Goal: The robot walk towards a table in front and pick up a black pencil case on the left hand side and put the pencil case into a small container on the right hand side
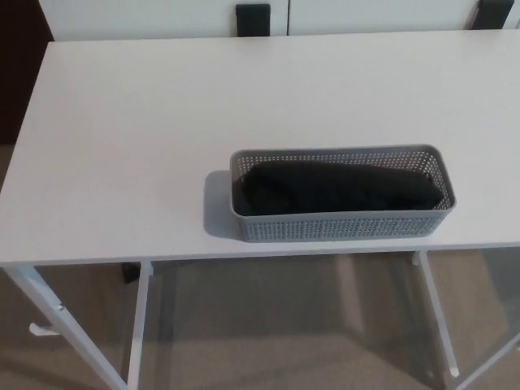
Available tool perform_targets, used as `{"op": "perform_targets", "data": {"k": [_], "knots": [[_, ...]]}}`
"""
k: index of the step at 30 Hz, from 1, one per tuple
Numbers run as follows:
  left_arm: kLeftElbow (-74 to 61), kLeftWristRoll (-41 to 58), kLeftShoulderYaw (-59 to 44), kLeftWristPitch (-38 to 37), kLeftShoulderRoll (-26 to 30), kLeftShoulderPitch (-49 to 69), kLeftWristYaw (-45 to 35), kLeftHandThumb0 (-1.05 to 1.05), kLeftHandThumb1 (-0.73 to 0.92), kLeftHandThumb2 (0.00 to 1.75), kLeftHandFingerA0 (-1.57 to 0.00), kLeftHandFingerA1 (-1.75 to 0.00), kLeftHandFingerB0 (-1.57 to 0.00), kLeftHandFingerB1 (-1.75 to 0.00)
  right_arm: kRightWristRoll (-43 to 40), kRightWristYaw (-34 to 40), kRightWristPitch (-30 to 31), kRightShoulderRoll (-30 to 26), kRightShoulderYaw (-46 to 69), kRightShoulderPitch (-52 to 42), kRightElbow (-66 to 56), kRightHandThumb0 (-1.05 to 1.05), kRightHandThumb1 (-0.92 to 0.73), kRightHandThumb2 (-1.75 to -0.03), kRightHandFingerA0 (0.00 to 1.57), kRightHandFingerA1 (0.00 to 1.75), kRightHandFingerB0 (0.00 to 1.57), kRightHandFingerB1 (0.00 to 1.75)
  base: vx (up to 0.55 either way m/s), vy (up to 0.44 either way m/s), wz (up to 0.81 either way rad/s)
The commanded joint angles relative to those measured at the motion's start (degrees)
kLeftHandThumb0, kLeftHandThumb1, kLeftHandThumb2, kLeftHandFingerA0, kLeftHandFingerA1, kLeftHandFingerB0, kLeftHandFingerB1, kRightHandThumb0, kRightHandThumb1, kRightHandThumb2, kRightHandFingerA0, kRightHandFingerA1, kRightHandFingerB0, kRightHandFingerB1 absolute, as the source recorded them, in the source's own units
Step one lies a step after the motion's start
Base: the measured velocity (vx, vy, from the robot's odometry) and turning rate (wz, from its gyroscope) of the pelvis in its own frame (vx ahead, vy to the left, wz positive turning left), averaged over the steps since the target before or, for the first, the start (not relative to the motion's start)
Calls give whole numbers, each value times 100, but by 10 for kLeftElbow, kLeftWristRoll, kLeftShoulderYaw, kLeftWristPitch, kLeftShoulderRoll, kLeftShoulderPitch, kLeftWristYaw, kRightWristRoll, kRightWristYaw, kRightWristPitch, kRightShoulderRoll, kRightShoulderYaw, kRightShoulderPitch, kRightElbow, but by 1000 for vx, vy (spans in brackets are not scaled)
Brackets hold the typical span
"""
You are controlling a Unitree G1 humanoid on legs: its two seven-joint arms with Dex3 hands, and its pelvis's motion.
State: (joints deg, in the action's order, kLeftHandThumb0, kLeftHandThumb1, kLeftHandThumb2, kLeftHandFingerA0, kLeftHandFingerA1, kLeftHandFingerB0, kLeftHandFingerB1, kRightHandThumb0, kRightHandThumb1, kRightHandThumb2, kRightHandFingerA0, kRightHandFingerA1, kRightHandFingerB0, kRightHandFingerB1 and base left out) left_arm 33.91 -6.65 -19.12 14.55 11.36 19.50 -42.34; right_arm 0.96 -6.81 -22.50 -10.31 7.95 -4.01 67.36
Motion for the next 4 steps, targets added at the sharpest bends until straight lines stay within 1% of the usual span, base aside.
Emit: {"op": "perform_targets", "data": {"k": [1, 4], "knots": [[208, -37, 28, -197, 49, -72, 173, -87, 58, 96, 0, -11, 0, -6, -15, 7, -37, -4, 17, -15, 2, -68, -56, -88, 25, 51, 14, 43, 0, 0, 0], [225, -32, 31, -206, 53, -80, 177, -87, 58, 96, 0, -11, 0, -6, -14, 8, -35, -4, 16, -11, 2, -68, -56, -88, 25, 51, 14, 43, 0, 0, 0]]}}
